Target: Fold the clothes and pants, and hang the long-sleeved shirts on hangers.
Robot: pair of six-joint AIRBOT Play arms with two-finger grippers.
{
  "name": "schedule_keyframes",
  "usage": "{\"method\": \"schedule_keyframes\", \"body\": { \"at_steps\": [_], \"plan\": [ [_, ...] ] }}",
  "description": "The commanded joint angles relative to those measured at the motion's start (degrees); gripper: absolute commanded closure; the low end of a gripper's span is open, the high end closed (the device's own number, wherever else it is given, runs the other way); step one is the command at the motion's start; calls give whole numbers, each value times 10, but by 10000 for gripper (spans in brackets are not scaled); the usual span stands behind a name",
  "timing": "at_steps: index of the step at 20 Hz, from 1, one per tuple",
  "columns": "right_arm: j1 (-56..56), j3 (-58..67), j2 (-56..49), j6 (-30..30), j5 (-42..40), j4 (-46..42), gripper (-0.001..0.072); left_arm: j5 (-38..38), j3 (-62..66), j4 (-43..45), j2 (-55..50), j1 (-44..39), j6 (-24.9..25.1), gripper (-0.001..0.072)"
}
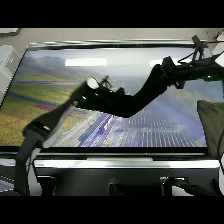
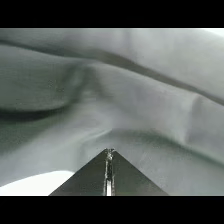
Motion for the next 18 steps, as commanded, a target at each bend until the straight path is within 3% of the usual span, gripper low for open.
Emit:
{"method": "schedule_keyframes", "body": {
  "at_steps": [1,9,13,18],
  "plan": [
    [54,0,-12,21,-56,-3,679,-123,1,150,93,96,18,693],
    [265,0,-156,96,-311,28,679,-207,1,171,302,343,52,691],
    [312,0,-237,95,-454,119,680,-260,0,171,321,394,82,691],
    [338,0,-282,93,-532,182,680,-274,0,173,319,407,90,691]
  ]
}}
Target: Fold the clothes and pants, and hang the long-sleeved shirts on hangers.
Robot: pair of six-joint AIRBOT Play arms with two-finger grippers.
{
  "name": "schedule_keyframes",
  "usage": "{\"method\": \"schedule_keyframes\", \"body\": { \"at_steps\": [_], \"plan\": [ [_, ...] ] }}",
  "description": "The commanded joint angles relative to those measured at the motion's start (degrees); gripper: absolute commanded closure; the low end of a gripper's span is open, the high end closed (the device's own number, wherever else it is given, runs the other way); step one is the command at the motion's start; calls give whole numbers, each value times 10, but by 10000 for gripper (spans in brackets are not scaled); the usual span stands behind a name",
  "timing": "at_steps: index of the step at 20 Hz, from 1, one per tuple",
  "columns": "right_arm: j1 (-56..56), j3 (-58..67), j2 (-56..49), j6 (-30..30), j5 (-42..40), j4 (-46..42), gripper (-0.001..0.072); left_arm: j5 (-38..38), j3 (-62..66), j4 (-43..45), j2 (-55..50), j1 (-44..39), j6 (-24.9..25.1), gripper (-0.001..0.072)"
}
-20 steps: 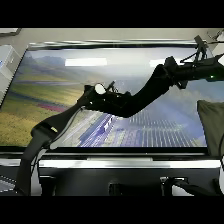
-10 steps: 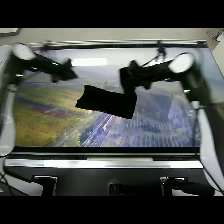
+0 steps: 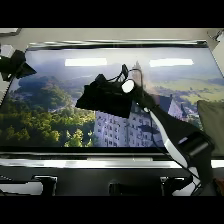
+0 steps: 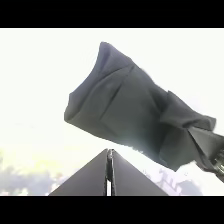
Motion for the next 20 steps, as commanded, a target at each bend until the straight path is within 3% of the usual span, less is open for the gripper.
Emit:
{"method": "schedule_keyframes", "body": {
  "at_steps": [1,6,7,8,9,11,12,15,18,20],
  "plan": [
    [23,1,-28,0,-84,42,680,-14,0,2,3,13,8,691],
    [32,1,-53,0,-125,79,677,-13,0,2,-3,12,8,691],
    [32,1,-57,-1,-132,87,644,-13,-1,2,-4,12,8,690],
    [36,1,-58,-2,-151,86,502,-13,-3,2,-5,12,8,690],
    [40,1,-56,-5,-174,87,405,-13,-6,2,-5,12,8,690],
    [42,1,-45,-5,-189,85,231,-13,-9,2,-6,12,8,690],
    [37,1,-35,-12,-185,84,208,-13,-9,2,-6,12,8,690],
    [-6,1,19,-63,-104,84,204,-13,-9,2,-6,12,8,690],
    [-115,1,86,-124,48,69,192,-13,-9,2,-5,12,12,690],
    [-210,0,110,-160,201,36,93,-13,-9,2,-5,12,12,691]
  ]
}}
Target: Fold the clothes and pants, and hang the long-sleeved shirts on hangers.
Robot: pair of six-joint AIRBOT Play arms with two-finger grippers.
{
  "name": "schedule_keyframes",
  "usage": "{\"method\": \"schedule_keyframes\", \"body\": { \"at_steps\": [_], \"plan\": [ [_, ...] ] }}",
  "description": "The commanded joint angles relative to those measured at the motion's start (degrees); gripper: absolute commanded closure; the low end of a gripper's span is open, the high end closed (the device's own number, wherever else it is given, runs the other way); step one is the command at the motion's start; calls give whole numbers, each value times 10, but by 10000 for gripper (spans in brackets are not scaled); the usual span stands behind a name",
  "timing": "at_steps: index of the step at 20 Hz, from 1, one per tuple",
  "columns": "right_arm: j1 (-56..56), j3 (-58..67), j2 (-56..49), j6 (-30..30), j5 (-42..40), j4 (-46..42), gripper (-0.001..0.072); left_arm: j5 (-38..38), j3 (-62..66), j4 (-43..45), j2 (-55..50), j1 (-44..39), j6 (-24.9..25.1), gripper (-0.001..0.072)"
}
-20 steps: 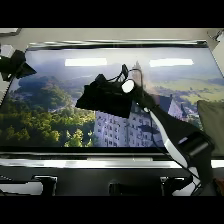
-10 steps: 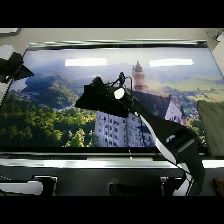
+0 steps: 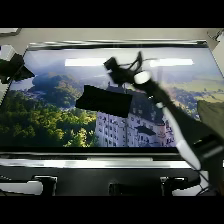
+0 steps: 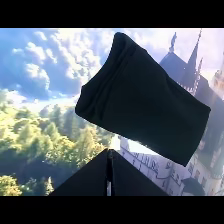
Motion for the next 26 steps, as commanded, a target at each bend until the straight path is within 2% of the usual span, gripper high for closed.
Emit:
{"method": "schedule_keyframes", "body": {
  "at_steps": [1,2,4,5,8,12,17,23,26],
  "plan": [
    [-148,0,44,-79,269,-47,92,0,0,0,0,1,2,691],
    [-191,-3,43,-113,343,-63,92,0,0,0,0,1,2,690],
    [-250,-34,42,-167,421,-75,81,0,0,0,0,1,4,690],
    [-268,-58,41,-190,435,-74,20,0,0,0,0,1,4,690],
    [-277,-142,24,-252,419,-49,11,0,0,0,0,1,7,690],
    [-253,-192,-40,-337,384,68,12,0,0,0,0,1,7,690],
    [-203,-192,-98,-350,323,83,31,0,0,0,0,0,6,690],
    [-156,-192,-109,-356,260,107,54,0,0,0,0,0,6,690],
    [-131,-192,-109,-337,214,109,129,0,0,0,-1,0,6,690]
  ]
}}
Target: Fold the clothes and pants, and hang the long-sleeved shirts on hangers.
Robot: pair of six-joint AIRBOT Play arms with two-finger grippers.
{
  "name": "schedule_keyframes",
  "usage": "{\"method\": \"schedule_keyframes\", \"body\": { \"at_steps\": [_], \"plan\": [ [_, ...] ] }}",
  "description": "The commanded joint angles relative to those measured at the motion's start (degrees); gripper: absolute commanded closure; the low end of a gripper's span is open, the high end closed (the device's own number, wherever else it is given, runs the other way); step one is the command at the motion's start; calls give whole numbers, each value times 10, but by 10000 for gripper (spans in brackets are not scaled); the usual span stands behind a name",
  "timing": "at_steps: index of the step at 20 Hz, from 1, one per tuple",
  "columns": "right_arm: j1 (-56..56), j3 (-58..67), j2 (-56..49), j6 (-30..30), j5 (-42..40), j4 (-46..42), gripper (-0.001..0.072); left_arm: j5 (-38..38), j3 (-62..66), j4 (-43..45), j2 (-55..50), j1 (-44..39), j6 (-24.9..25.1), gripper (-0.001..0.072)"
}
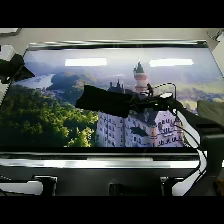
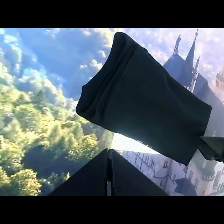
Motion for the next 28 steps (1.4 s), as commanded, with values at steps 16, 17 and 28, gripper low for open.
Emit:
{"method": "schedule_keyframes", "body": {
  "at_steps": [16,17,28],
  "plan": [
    [-44,263,-3,262,-160,-144,680,-3,0,0,-1,0,11,690],
    [-67,283,-3,271,-162,-159,680,-5,0,0,-1,0,11,689],
    [-361,384,-3,298,-161,-234,680,-13,0,0,-2,0,10,689]
  ]
}}
